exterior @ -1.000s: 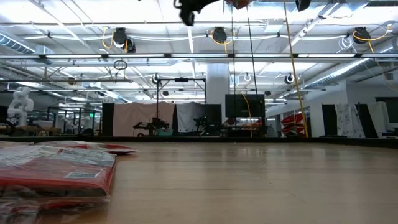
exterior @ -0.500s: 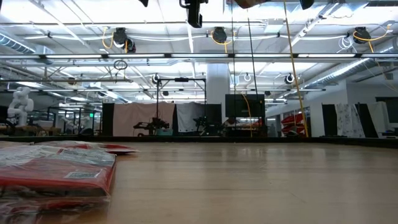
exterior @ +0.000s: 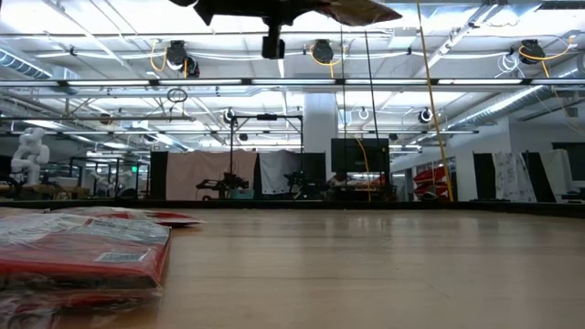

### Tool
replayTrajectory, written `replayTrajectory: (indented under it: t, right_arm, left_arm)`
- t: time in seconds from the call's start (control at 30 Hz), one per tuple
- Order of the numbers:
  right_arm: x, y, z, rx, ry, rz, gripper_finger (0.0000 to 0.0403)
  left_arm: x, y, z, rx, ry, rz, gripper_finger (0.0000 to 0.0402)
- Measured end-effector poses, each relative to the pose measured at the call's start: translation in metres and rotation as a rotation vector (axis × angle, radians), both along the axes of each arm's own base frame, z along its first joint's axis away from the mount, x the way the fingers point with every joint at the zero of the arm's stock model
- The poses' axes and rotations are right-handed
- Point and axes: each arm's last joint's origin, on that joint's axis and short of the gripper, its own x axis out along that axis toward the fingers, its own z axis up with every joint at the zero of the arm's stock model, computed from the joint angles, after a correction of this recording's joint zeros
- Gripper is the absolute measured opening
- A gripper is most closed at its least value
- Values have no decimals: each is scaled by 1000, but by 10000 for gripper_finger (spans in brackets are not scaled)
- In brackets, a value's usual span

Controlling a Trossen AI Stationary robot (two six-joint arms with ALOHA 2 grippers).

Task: Sort popcorn bags into baskets
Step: Put the popcorn bag into the transparent bin

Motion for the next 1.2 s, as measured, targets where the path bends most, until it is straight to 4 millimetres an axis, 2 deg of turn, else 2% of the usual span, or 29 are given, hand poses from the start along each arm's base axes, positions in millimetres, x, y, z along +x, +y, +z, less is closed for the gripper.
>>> replayTrajectory:
  t: [0.13, 0.23, 0.4, 0.57, 0.73, 0.87, 1.0, 1.2]
  right_arm:
    - [-11, 4, -1, 435, -72, -12, 192]
    - [-16, 3, -5, 766, -65, -65, 187]
    - [-17, 6, -8, 1071, 19, -51, 190]
    - [-13, 4, -2, 1214, -2, -20, 196]
    - [-3, -2, 2, 1272, -41, 24, 196]
    - [15, -8, 3, 1322, -81, 54, 196]
    - [32, -15, -1, 1364, -61, -1, 196]
    - [57, -27, 18, 1270, 1, -69, 196]
  left_arm:
    - [-12, -6, 1, 103, 51, -45, 17]
    - [-18, -18, -3, 194, 110, -93, 17]
    - [-19, -45, -19, 365, 212, -206, 17]
    - [-22, -73, -27, 574, 258, -301, 18]
    - [-23, -92, -30, 689, 256, -371, 26]
    - [-21, -99, -35, 717, 250, -413, 25]
    - [-23, -101, -37, 709, 281, -427, 25]
    - [-28, -102, -41, 652, 328, -493, 25]
